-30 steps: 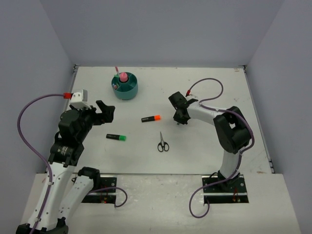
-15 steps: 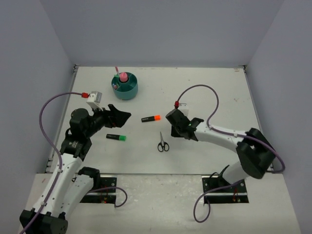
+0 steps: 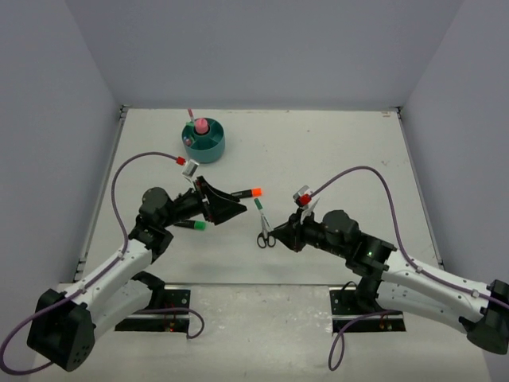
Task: Sort the stationery into containers
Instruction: Pick up the pen from the center of the board, then place the pen in the storage box, then pick up the pen from the center of the board.
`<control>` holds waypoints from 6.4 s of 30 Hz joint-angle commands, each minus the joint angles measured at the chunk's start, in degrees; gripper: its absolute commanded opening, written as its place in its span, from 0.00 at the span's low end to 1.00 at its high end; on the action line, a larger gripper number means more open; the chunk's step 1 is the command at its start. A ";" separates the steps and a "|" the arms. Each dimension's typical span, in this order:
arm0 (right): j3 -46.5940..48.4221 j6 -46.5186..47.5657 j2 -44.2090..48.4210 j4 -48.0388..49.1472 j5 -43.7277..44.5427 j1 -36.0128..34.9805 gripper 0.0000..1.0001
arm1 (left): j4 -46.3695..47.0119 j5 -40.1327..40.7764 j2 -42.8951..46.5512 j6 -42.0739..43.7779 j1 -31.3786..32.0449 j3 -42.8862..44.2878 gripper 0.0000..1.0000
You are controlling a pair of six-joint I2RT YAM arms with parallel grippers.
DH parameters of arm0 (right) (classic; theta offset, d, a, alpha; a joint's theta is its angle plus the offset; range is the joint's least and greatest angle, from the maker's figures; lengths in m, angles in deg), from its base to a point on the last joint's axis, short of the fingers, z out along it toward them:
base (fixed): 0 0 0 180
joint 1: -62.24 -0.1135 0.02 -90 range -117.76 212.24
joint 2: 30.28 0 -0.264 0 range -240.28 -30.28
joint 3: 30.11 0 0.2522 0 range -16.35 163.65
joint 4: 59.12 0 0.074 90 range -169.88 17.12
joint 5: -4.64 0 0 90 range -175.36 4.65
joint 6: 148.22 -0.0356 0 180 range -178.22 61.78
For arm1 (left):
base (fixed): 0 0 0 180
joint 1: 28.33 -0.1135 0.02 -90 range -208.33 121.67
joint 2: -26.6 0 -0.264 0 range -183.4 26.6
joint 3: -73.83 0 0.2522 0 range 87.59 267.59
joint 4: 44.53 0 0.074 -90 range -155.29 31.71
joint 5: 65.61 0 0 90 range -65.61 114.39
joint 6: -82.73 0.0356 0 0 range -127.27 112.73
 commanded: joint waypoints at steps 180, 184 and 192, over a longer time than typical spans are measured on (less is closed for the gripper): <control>22.68 -22.34 -25.30 -25.33 25.61 12.34 0.99 | -68.78 57.00 -30.09 -23.43 -9.27 20.44 0.69; 22.03 -22.42 -23.97 -25.14 25.61 12.41 0.99 | -69.13 56.65 -33.08 -24.60 -8.72 20.09 0.58; 21.18 -21.80 -23.40 -23.60 23.50 12.41 0.99 | -67.38 56.79 -34.44 -25.84 -8.03 17.85 0.23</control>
